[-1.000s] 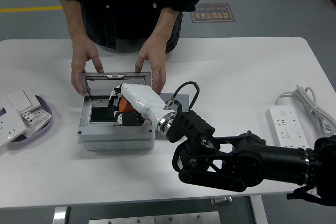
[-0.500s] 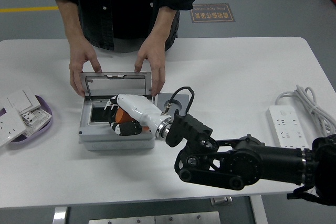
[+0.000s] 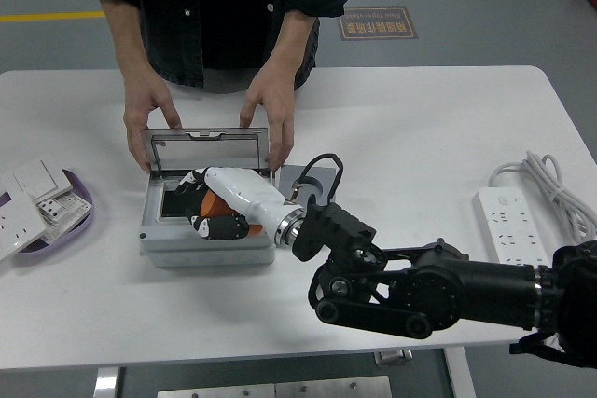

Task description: Pick up the cylinder from the cube,place it in the box,flap close box

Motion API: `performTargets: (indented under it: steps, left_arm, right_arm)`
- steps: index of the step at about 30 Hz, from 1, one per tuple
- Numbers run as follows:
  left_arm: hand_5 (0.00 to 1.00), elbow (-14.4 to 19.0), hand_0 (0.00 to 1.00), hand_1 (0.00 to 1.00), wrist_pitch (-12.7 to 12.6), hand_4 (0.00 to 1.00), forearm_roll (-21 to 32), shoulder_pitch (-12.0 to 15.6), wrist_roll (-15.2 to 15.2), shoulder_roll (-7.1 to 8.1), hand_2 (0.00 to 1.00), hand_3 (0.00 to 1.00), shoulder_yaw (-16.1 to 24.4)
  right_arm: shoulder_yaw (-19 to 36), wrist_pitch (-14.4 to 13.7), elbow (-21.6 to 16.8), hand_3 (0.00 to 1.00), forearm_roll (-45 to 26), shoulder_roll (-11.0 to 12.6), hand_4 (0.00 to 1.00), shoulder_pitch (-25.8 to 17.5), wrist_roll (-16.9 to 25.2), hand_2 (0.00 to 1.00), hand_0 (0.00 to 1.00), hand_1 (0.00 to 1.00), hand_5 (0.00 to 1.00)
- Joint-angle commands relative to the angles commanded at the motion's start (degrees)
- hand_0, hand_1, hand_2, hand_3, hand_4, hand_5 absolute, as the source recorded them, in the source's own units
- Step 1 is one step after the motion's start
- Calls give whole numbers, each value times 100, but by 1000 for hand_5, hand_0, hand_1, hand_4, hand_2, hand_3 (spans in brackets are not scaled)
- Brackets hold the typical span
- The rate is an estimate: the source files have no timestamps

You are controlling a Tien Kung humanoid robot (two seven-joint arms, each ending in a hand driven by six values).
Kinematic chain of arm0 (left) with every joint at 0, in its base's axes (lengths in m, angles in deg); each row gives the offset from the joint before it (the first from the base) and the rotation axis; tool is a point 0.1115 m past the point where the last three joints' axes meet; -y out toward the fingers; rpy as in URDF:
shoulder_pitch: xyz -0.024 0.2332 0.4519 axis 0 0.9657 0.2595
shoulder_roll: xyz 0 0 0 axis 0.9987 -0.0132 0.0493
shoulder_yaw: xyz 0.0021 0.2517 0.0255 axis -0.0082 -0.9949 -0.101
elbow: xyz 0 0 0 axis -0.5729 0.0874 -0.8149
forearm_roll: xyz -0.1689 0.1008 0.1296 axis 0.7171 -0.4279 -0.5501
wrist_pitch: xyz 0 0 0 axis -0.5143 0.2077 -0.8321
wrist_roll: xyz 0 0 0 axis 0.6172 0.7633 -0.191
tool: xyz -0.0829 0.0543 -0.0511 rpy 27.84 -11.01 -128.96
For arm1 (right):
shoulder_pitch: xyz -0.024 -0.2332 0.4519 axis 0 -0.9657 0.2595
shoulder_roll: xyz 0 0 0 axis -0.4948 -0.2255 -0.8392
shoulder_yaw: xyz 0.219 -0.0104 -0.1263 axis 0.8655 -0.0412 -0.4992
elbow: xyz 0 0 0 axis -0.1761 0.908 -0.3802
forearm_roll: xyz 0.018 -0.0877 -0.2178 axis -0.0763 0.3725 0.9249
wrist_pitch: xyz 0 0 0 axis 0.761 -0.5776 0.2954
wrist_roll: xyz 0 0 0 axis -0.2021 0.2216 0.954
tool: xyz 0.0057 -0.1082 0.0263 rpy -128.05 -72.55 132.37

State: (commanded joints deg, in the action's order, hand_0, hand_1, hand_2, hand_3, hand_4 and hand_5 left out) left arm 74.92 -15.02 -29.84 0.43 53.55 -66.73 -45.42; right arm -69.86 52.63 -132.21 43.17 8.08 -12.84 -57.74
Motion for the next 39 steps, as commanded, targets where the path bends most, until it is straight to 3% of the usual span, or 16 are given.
performTargets:
  steps: [13,27,39]
  left_arm:
    - [181,6,600,622,-1,680,-14,3,-2,-6,608,629,-24]
    - [173,6,599,622,-8,674,-27,17,-6,-28,608,629,-14]
    - [174,7,599,622,-9,674,-11,-18,-10,-8,608,627,-57]
  right_arm:
    - [110,-125,44,720,-154,17,676,-77,175,679,804,683,169]
    - [797,-305,-679,713,-131,366,697,-218,367,657,802,678,179]
    - [880,-296,-343,698,-401,516,704,258,353,642,792,667,204]
